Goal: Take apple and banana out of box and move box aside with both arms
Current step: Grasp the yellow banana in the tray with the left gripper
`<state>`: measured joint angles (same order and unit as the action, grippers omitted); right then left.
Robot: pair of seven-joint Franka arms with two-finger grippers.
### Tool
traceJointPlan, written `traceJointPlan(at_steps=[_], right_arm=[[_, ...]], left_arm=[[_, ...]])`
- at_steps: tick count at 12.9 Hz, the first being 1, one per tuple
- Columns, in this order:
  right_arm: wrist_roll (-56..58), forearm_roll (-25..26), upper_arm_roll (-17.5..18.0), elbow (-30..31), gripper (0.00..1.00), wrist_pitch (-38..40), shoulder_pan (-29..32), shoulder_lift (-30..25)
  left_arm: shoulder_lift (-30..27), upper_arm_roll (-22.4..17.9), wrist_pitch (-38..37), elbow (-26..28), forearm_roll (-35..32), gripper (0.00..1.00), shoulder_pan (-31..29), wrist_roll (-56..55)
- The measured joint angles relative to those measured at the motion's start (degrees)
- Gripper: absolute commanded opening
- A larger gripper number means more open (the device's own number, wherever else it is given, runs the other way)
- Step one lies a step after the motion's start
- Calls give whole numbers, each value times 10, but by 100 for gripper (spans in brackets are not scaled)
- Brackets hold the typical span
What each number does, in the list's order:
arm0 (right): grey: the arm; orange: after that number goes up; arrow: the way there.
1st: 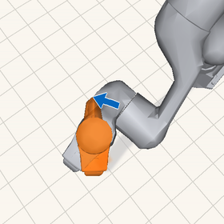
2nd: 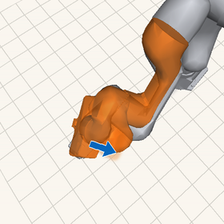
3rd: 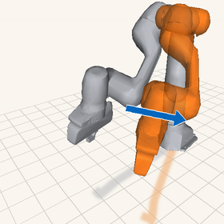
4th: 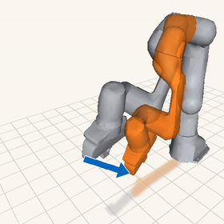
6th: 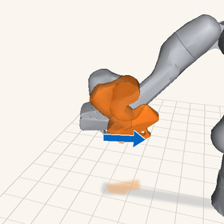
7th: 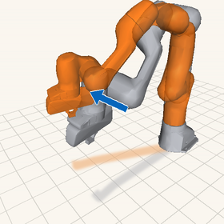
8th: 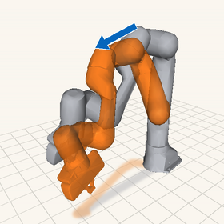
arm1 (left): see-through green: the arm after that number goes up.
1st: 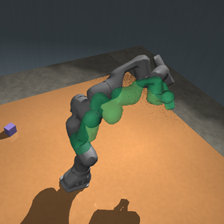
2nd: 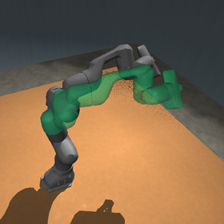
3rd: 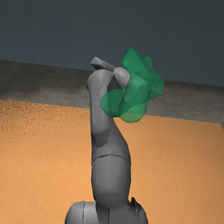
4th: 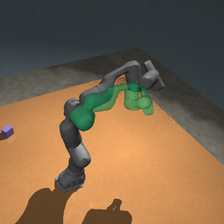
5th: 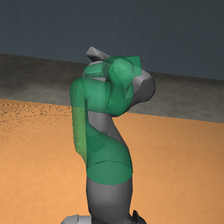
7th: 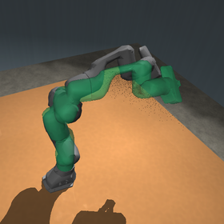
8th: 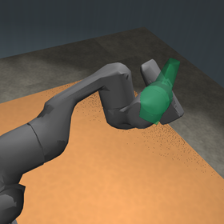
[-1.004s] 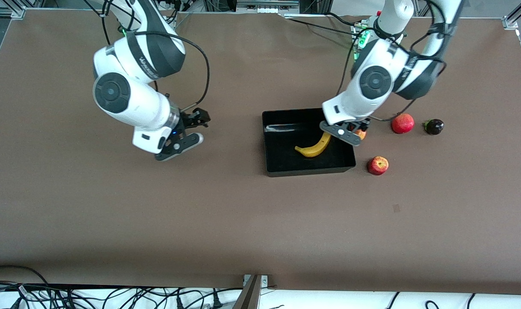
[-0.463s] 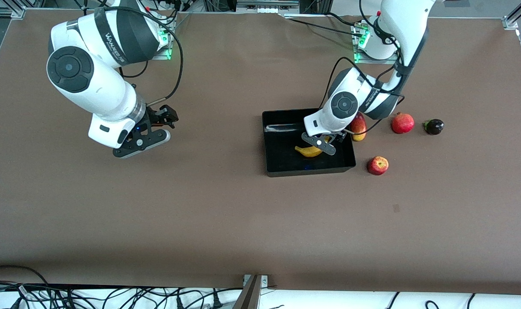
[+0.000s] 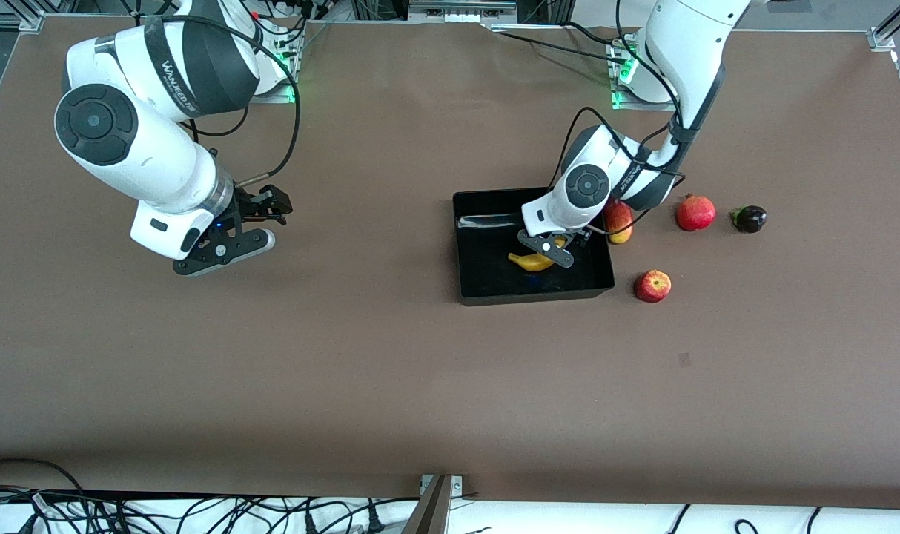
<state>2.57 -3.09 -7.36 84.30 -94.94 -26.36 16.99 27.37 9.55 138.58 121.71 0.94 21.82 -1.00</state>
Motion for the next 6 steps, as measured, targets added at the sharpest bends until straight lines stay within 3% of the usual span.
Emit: traceJointPlan(at_steps=[1, 6], right_arm=[[0, 0, 0, 0, 100, 0, 0, 0], [0, 0, 0, 0, 100, 0, 0, 0]], left_arm=[[4, -1, 9, 3, 0, 100, 0, 0], [11, -3, 40, 15, 0, 0, 0, 0]])
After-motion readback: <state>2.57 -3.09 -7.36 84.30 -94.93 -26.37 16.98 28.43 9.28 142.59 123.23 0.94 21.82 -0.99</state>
